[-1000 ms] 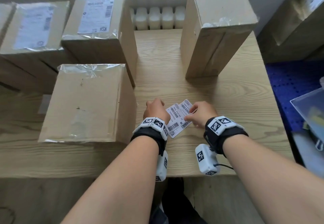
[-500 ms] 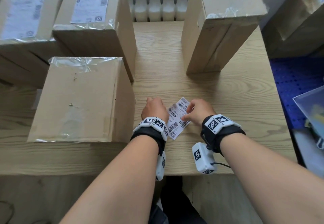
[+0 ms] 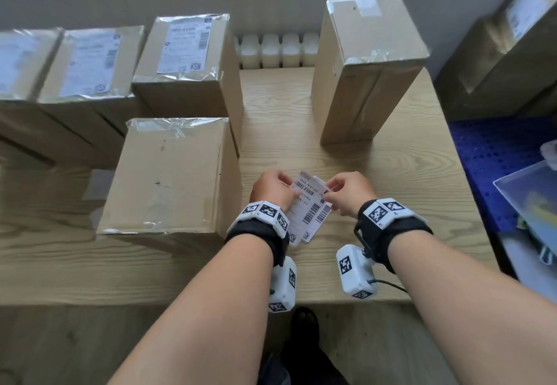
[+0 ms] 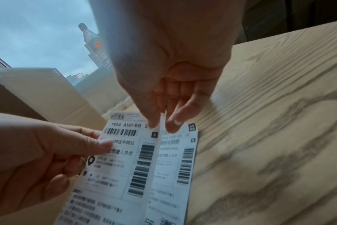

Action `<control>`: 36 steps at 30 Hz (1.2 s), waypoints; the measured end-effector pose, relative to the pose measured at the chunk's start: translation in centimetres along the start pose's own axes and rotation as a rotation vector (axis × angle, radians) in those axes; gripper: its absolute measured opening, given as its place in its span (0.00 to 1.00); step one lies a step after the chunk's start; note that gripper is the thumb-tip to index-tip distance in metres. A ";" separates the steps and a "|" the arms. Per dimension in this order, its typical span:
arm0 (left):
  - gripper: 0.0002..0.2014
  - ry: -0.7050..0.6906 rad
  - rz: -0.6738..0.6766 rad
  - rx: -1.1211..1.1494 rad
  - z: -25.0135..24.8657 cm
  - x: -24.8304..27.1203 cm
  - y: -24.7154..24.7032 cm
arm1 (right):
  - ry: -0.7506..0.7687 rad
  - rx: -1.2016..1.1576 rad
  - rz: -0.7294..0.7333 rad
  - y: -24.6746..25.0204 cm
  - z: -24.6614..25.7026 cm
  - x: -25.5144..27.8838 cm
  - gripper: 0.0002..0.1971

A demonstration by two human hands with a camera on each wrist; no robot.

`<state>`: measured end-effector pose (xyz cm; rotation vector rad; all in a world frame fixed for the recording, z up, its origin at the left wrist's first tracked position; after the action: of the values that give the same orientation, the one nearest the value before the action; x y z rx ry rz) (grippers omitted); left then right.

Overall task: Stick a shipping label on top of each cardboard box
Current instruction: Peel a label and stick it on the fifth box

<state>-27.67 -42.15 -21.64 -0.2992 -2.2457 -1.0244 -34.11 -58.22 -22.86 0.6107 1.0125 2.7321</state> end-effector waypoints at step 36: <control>0.09 -0.445 0.022 0.002 -9.2 9.6 11.3 | 0.441 -0.042 -0.270 10.3 15.7 5.4 0.02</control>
<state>-25.76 -41.97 -4.29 -0.5990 -2.6285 -1.0200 -32.34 -55.26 -3.59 -0.1415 1.0264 2.6842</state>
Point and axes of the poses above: each hand's wrist, its own x-axis away from the middle knuckle, its own y-axis out of the back of the hand, z = x × y, the point moved 5 cm from there along -x, towards the middle knuckle, and after that the axes turned 15 degrees about y, right-handed, at the moved point
